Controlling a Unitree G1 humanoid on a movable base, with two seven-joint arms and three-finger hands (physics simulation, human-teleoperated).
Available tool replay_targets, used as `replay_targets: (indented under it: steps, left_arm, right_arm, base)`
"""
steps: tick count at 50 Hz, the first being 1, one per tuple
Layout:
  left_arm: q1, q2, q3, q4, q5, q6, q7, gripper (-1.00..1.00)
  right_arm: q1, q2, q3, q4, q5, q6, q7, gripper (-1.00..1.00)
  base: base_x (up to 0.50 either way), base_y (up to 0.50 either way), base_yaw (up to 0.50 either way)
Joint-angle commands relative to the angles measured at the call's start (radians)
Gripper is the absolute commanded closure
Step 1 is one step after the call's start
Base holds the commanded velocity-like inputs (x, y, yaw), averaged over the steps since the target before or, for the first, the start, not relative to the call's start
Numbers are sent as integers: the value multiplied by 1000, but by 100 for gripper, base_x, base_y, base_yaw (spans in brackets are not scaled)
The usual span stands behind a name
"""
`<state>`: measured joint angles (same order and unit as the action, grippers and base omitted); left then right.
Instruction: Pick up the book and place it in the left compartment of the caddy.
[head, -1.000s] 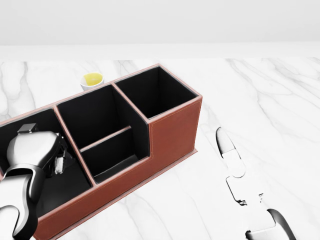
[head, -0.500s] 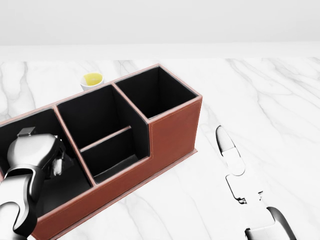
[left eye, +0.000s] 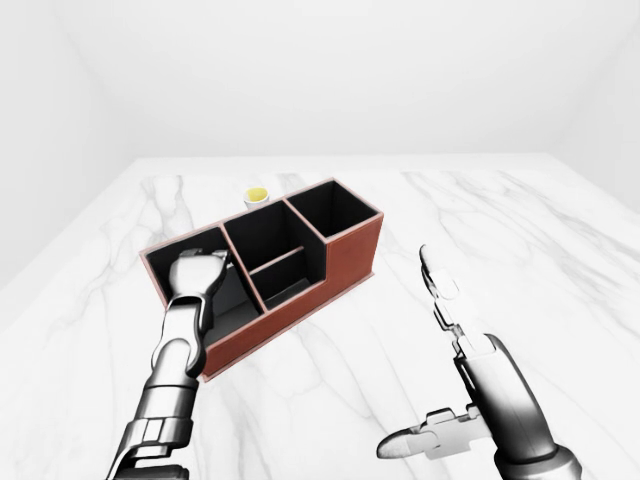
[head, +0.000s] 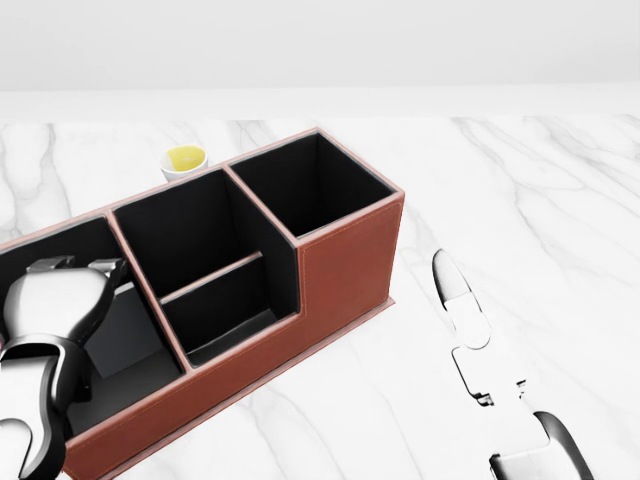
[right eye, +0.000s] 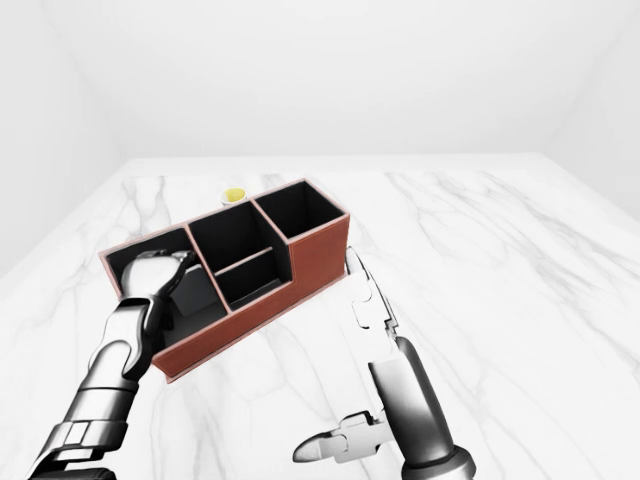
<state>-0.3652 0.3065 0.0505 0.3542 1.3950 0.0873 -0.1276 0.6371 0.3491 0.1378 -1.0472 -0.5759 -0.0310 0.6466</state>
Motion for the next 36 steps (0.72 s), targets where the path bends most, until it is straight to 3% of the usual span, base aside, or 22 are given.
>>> replay_targets:
  steps: [1,14,19,25,36]
  left_arm:
    - [90,-8,56,-299,58,0,-44,-100]
    - [253,-71,183,-874,63,0,-238,-100]
    - [271,-88,242,-1055,28,0,-319,-100]
    - [271,-95,277,-1126,6,0,-363,-100]
    - [336,-117,335,-1192,-62,0,-357,-100]
  right_arm:
    - [0,0,5,0,-4,2,-4,-100]
    - [9,0,15,0,-9,-5,-3,-100]
    - [12,0,19,0,-11,-6,-4,-100]
    - [23,0,20,0,-5,-18,-2,-100]
    - [26,0,20,0,-2,-21,-1,-100]
  base:
    - [0,0,0]
    - [0,0,0]
    - [0,0,0]
    - [0,0,0]
    - [0,0,0]
